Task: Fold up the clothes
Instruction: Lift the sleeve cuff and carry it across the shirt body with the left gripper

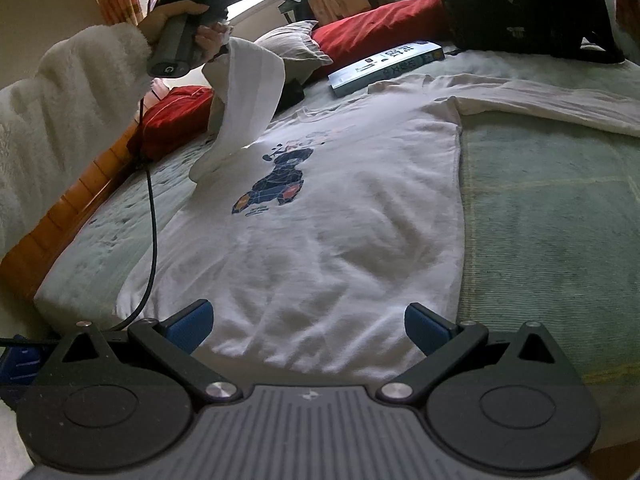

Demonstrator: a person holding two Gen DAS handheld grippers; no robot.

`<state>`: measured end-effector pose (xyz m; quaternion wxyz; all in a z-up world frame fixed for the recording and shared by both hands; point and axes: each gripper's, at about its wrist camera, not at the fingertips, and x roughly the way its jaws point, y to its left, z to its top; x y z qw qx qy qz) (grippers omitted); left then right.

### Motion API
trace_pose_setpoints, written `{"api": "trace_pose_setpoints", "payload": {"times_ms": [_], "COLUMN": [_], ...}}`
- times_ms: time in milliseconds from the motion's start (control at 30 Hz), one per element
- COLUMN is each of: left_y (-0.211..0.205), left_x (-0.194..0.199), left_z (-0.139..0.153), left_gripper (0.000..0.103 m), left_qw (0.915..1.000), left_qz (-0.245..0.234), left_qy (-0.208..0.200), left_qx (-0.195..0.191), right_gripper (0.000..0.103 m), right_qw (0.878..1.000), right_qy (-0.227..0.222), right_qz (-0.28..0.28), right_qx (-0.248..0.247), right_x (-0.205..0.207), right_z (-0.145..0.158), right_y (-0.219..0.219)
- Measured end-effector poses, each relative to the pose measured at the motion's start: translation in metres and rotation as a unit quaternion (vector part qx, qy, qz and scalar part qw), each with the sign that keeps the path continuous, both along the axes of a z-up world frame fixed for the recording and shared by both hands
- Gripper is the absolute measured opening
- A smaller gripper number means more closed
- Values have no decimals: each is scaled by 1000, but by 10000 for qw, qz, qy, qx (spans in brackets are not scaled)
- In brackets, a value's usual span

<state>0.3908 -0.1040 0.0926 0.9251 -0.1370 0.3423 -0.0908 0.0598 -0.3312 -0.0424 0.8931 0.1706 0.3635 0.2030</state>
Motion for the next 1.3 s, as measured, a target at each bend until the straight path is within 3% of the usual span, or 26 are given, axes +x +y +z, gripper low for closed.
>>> {"api": "trace_pose_setpoints", "payload": {"times_ms": [267, 833, 1133, 1233, 1300], "left_y": [-27, -74, -95, -101, -107], "left_x": [9, 27, 27, 20, 17], "left_z": [1, -15, -66, -85, -99], "left_gripper": [102, 102, 102, 102, 102], "left_qw": [9987, 9961, 9913, 9871, 9799], "left_qz": [-414, -705, -1073, -1282, -1540], "left_qy": [196, 5, 448, 645, 911], "left_qx": [233, 538, 619, 708, 884], "right_gripper": [103, 103, 103, 103, 103], "right_qw": [10000, 9998, 9998, 9998, 9998], "right_qy": [-3, 89, 135, 158, 169], "right_qz": [-25, -15, -44, -54, -63], "right_qx": [47, 188, 137, 111, 90], "right_x": [2, 9, 10, 11, 12], "right_z": [-2, -11, -11, -11, -11], "right_y": [-5, -13, -11, -10, -9]}}
